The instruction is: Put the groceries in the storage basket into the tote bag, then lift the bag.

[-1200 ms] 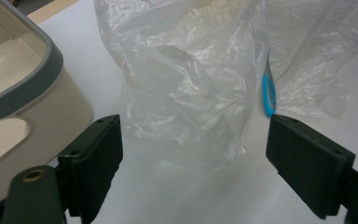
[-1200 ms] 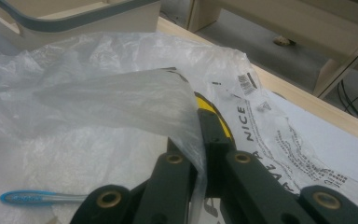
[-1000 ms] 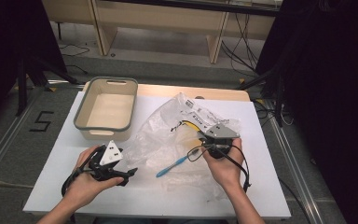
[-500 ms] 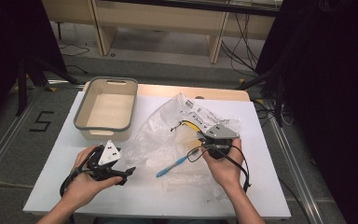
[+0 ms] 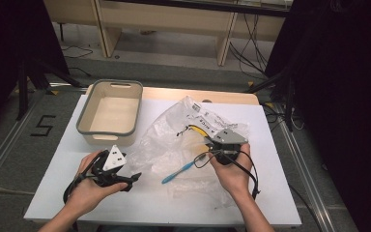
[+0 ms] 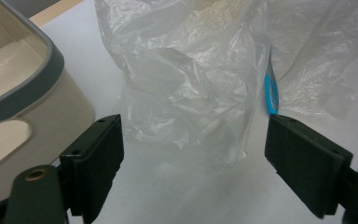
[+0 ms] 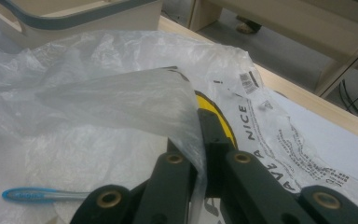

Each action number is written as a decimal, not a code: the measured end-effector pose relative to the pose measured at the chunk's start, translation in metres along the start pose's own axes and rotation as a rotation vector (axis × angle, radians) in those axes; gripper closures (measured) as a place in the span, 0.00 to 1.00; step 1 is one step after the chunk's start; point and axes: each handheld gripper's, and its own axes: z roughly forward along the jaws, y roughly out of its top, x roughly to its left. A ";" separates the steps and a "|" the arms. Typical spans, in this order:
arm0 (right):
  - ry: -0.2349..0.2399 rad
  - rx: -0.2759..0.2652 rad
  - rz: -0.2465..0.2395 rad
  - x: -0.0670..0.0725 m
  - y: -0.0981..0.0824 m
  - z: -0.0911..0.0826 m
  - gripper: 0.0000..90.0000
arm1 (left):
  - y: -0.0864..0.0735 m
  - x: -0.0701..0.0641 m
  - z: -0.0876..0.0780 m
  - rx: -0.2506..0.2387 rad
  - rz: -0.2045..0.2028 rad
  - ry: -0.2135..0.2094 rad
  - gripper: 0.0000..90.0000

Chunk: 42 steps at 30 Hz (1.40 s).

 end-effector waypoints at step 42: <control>0.003 -0.002 0.003 -0.001 0.001 0.000 1.00 | -0.004 -0.001 0.007 0.022 0.007 -0.014 0.20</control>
